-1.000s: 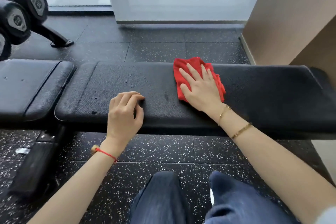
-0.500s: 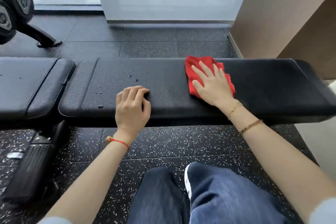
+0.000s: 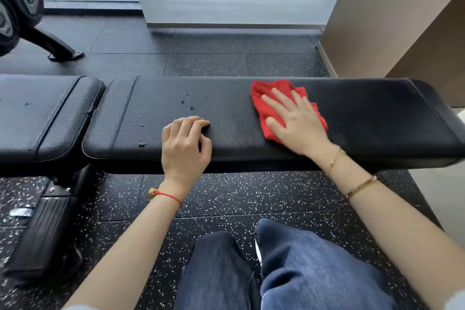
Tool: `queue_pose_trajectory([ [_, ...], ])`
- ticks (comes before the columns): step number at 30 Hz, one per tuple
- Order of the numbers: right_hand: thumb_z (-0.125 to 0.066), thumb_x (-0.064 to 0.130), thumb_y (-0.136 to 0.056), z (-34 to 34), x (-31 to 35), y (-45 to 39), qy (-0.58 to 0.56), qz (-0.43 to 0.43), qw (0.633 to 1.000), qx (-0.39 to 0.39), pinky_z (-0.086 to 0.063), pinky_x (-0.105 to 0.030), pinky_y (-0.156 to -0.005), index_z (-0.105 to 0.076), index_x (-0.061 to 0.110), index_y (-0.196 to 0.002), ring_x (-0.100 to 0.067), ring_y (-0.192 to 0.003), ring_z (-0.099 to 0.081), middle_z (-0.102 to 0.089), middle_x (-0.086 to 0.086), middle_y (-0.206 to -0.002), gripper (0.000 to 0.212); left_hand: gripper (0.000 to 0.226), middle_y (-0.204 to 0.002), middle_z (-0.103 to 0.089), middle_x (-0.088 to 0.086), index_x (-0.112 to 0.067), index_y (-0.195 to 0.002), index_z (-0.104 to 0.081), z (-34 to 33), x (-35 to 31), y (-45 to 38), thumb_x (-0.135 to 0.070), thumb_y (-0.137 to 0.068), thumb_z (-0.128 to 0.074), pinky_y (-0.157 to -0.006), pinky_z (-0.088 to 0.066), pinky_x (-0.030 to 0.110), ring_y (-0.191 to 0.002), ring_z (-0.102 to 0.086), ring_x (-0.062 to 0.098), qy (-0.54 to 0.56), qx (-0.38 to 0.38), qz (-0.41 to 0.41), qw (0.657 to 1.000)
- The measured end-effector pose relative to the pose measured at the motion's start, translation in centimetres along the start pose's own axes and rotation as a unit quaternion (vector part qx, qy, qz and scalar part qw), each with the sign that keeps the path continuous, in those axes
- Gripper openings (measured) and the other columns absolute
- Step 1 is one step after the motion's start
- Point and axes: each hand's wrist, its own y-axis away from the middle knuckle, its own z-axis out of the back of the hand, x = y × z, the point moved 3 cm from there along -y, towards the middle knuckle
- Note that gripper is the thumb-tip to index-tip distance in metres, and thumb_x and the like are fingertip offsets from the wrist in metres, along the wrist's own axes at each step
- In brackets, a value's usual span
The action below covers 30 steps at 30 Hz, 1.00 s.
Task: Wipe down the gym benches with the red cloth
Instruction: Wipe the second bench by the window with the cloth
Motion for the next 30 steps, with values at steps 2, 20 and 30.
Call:
queue_pose_trajectory([
  [2,-0.036,0.049,-0.099,0.2,-1.4,-2.1,0.0,-0.078,0.997,0.012,-0.001,-0.047,-0.122,-0.023,0.042,-0.152,-0.033,-0.15,-0.009,-0.013,0.01,-0.164,0.055,0.024,-0.109,-0.067,-0.002,-0.016,-0.106,-0.069,0.0,0.0,0.0,-0.016,-0.088,-0.052,-0.096,-0.038,0.034,-0.104,-0.06,0.023,-0.004,0.003,0.001,1.0],
  [20,-0.04,0.046,-0.099,0.9,-7.2,4.5,0.013,-0.139,0.99,-0.034,-0.008,-0.046,-0.122,-0.028,0.041,-0.151,-0.032,-0.148,-0.018,-0.019,0.012,-0.162,0.054,0.028,-0.114,-0.066,-0.002,-0.017,-0.109,-0.066,-0.1,-0.2,0.3,-0.015,-0.088,-0.048,-0.099,-0.036,0.038,-0.108,-0.057,0.024,-0.015,0.014,0.018,1.0],
  [30,-0.038,0.053,-0.096,0.1,-0.1,3.8,-0.007,-0.006,1.0,0.022,-0.001,-0.045,-0.123,-0.023,0.044,-0.151,-0.033,-0.15,-0.009,-0.013,0.013,-0.163,0.058,0.027,-0.116,-0.065,-0.001,-0.017,-0.11,-0.064,-0.1,-0.4,0.4,-0.015,-0.088,-0.048,-0.1,-0.036,0.039,-0.109,-0.056,0.024,-0.026,0.016,0.021,0.999],
])
